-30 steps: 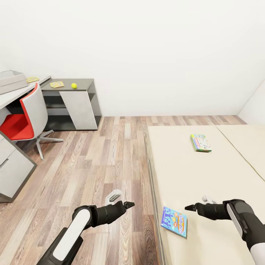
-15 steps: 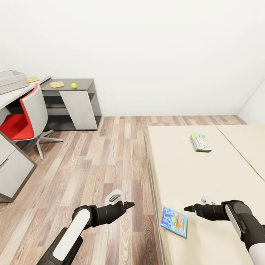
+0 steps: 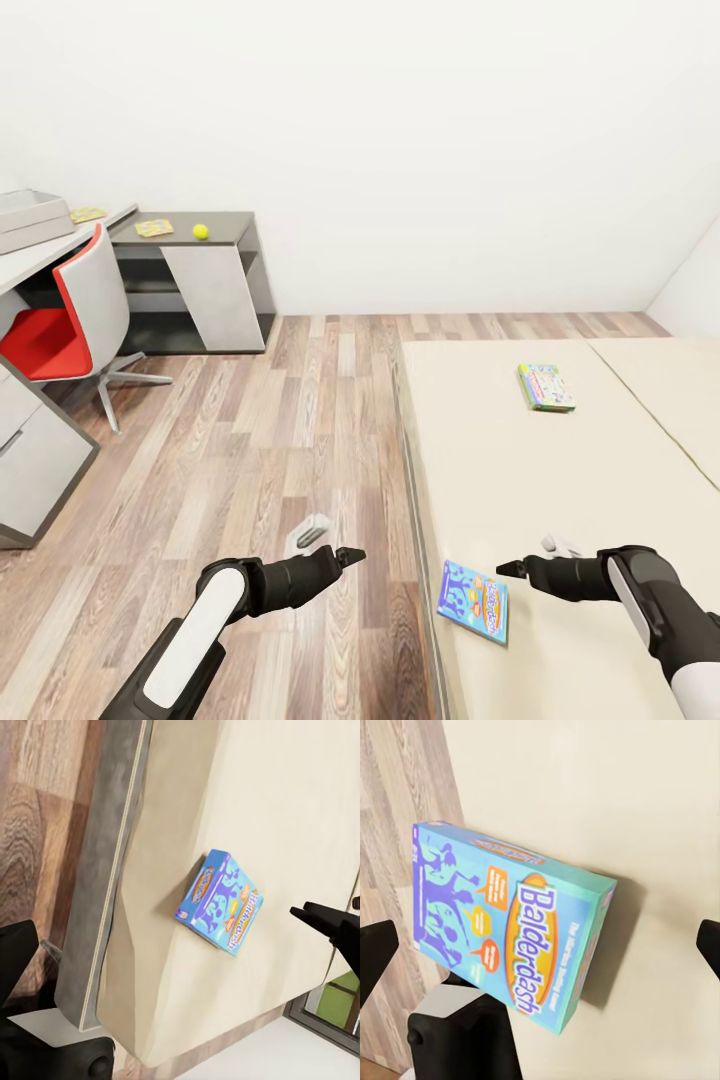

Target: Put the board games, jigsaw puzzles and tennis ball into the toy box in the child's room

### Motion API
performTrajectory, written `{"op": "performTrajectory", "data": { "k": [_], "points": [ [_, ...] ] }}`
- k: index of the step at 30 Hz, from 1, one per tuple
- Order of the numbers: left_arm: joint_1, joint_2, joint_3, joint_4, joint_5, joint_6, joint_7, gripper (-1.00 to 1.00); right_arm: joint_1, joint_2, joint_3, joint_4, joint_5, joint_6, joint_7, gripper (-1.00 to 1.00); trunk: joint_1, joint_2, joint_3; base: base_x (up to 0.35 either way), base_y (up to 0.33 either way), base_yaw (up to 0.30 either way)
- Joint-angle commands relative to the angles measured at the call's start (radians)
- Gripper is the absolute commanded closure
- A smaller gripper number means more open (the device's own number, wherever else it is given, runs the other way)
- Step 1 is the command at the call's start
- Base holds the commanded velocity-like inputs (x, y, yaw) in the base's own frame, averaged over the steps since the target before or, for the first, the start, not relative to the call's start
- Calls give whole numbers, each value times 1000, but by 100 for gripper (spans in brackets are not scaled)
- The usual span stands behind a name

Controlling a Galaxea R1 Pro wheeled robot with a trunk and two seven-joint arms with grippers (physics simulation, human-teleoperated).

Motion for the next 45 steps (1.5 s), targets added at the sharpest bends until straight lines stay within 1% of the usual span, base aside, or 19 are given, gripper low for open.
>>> {"op": "performTrajectory", "data": {
  "k": [1, 24, 40, 45],
  "points": [
    [-1, 1, -1, -1, 11, 0, 10, -100, -1, 0, -2, -1, -1, 7, 2, -100, 0, 0, -2, 0, 0, 0],
    [-1, 1, -1, -1, 11, 0, 10, -100, 1, 2, -1, 0, -2, 12, 4, -100, 0, 0, -33, 0, 0, 0],
    [-1, 1, -1, -1, 11, 0, 11, -100, 3, 5, -1, 0, -2, 13, 4, -100, 0, 0, -37, 0, 0, 0],
    [-1, 1, -1, -1, 11, 0, 10, -100, 3, 9, -1, 0, -2, 15, 5, -100, 0, 0, -38, 0, 0, 0]
  ]
}}
